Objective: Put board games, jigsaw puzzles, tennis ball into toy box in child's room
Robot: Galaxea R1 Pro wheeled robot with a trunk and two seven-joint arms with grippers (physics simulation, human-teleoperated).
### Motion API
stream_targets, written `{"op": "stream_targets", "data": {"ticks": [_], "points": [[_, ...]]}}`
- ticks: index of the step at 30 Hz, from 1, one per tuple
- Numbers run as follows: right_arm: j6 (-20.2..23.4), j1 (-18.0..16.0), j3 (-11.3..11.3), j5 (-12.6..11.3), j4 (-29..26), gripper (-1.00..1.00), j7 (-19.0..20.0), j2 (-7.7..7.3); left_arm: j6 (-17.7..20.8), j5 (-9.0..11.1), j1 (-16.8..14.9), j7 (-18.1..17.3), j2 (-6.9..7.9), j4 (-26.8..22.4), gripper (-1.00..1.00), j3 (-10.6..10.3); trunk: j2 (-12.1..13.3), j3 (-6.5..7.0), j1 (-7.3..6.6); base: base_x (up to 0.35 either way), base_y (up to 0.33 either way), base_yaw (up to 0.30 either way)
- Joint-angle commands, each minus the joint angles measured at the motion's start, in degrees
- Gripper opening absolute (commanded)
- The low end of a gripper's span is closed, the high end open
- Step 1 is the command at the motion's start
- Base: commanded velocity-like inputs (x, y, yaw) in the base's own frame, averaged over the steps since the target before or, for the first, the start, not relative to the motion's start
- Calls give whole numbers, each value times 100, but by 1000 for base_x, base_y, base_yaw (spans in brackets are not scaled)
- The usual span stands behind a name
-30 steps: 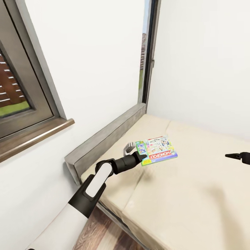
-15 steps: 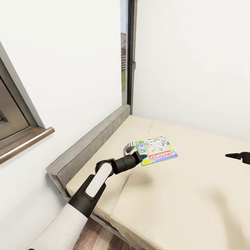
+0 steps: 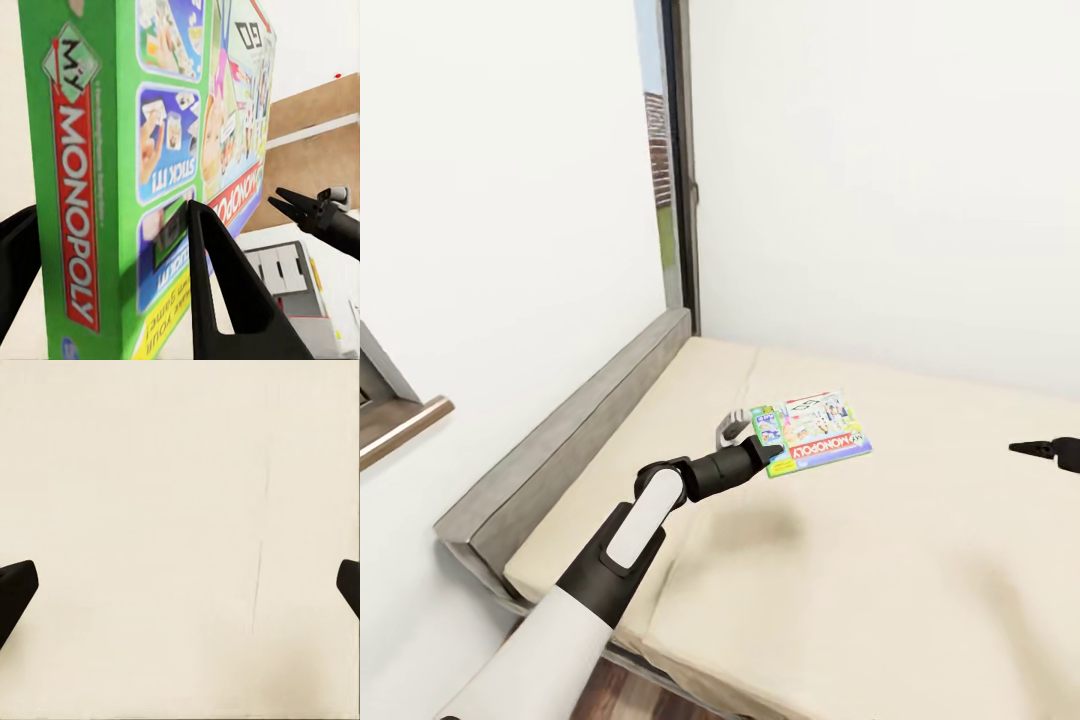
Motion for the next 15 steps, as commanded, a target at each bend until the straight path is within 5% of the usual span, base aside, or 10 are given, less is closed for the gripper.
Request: {"op": "stream_targets", "data": {"ticks": [1,15], "points": [[35,1,-5,-12,-4,100,5,0,18,25,-3,20,-1,-4,-100,3,39,14,-23,0,0,-282],[35,32,-6,-12,-50,100,5,3,21,25,-3,20,0,-4,-100,2,601,265,-331,0,0,-282]]}}
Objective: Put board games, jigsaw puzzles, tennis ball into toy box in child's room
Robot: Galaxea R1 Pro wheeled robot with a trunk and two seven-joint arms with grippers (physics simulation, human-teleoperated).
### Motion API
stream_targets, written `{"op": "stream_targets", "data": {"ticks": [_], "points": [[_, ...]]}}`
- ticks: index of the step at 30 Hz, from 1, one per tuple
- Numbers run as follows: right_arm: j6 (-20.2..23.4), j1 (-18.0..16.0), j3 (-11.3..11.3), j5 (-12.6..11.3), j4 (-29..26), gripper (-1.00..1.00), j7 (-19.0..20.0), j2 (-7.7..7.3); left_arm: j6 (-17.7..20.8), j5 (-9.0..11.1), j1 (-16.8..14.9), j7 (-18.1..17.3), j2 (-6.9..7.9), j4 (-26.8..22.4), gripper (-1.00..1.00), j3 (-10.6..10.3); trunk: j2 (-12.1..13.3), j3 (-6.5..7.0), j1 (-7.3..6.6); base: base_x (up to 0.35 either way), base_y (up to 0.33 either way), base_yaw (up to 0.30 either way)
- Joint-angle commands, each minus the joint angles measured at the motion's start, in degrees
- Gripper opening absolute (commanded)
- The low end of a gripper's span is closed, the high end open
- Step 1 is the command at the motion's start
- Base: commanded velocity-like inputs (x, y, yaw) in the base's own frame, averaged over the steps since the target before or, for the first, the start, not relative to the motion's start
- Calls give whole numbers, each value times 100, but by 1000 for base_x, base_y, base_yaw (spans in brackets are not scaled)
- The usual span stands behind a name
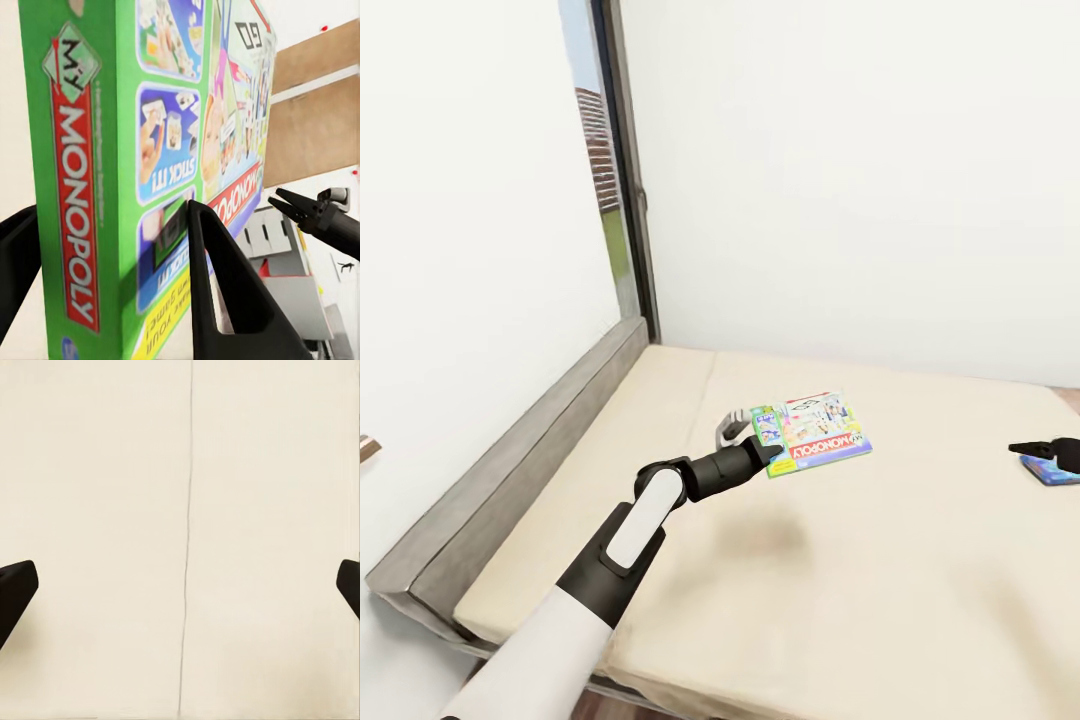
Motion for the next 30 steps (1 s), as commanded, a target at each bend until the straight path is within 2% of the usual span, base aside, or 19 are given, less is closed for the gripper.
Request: {"op": "stream_targets", "data": {"ticks": [1,30], "points": [[35,-4,-5,-13,-1,100,5,-1,19,25,-3,20,-1,-4,-100,3,39,14,-23,0,0,-282],[35,-3,-13,-15,-4,100,5,-3,19,25,-3,20,-1,-4,-100,3,1202,534,-660,0,0,-282]]}}
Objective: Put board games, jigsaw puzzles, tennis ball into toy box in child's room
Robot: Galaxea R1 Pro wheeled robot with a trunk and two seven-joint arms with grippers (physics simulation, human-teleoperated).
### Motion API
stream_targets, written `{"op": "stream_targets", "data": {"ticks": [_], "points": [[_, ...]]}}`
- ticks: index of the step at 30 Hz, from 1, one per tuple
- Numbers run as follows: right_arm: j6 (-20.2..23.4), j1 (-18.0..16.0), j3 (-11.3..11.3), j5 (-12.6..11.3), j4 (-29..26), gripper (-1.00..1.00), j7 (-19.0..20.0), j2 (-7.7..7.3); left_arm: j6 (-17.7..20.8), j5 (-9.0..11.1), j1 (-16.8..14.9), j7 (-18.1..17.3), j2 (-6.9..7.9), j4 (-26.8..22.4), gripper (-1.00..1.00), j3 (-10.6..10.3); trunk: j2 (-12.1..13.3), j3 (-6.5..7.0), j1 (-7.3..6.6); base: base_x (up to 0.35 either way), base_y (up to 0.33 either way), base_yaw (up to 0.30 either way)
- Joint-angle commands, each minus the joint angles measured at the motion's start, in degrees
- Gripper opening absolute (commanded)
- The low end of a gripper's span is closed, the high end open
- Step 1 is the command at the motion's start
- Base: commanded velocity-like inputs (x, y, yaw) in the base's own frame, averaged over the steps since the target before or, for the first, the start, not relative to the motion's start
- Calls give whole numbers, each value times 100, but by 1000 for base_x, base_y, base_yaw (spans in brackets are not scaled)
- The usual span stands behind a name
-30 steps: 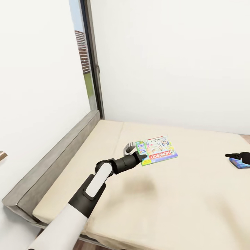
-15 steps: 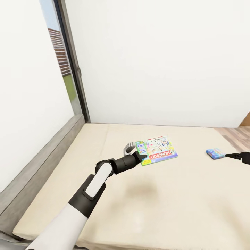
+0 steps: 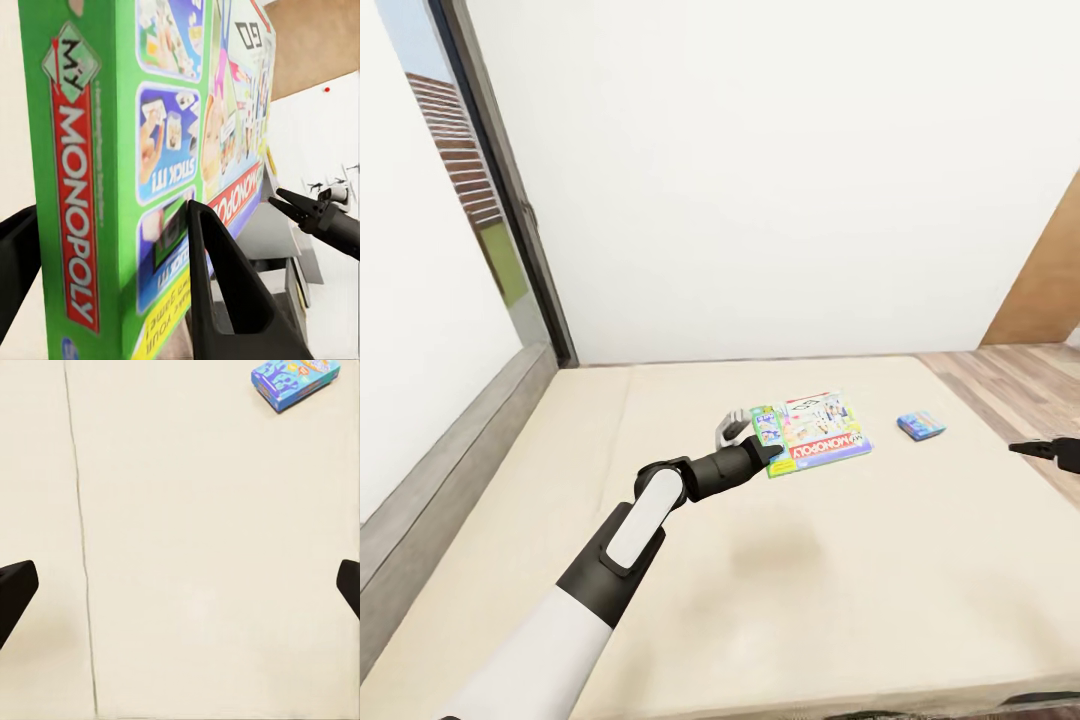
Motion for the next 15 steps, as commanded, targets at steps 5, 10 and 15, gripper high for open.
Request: {"op": "stream_targets", "data": {"ticks": [5,10,15], "points": [[35,6,-6,-12,0,100,5,0,18,28,-3,20,-1,-4,-100,3,199,85,-111,0,0,-282],[30,16,-2,-11,0,100,5,13,19,33,-3,20,0,-4,-100,3,400,175,-221,0,0,-282],[36,38,2,-20,-22,100,5,258,20,35,-3,20,5,-4,-100,13,600,265,-330,0,0,-282]]}}
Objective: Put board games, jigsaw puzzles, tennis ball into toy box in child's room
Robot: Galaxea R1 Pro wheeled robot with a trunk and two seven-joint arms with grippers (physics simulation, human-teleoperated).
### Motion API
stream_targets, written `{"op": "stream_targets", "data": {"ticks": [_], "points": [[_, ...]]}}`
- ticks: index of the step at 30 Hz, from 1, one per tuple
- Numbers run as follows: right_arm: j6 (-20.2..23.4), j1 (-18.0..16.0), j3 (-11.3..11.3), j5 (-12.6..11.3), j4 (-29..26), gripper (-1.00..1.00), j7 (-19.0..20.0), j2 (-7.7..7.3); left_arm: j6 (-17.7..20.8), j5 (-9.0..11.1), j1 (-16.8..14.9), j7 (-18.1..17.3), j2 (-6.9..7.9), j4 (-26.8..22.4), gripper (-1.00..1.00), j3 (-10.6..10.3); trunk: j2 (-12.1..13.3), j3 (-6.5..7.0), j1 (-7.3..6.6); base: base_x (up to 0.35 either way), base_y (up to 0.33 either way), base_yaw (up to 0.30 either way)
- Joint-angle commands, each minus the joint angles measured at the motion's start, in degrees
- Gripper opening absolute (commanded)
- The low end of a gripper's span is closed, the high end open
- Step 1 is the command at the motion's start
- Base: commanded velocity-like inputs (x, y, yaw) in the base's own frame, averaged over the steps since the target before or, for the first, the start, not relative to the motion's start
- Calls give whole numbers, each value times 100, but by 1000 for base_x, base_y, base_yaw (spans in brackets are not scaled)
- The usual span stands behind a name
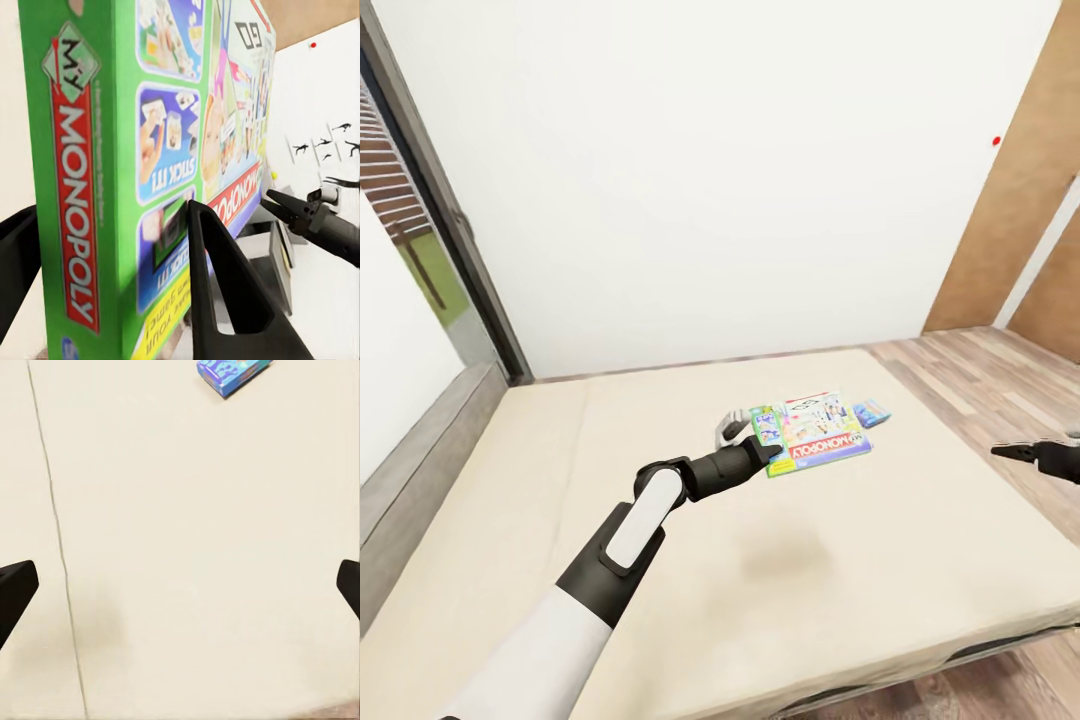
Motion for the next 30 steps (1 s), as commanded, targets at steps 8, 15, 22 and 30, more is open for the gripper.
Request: {"op": "stream_targets", "data": {"ticks": [8,15,22,30], "points": [[169,207,-5,10,-399,100,-2,413,19,27,6,20,16,2,-100,45,319,139,-177,0,0,-273],[169,294,-5,-6,-383,100,-1,457,19,27,26,20,27,4,-100,59,600,265,-330,0,0,-104],[169,369,-6,-23,-526,100,17,465,16,27,31,20,29,4,-100,62,881,390,-484,0,0,-17],[169,387,-11,-39,-778,100,22,450,16,24,32,20,29,4,-100,63,1201,534,-660,0,0,-102]]}}
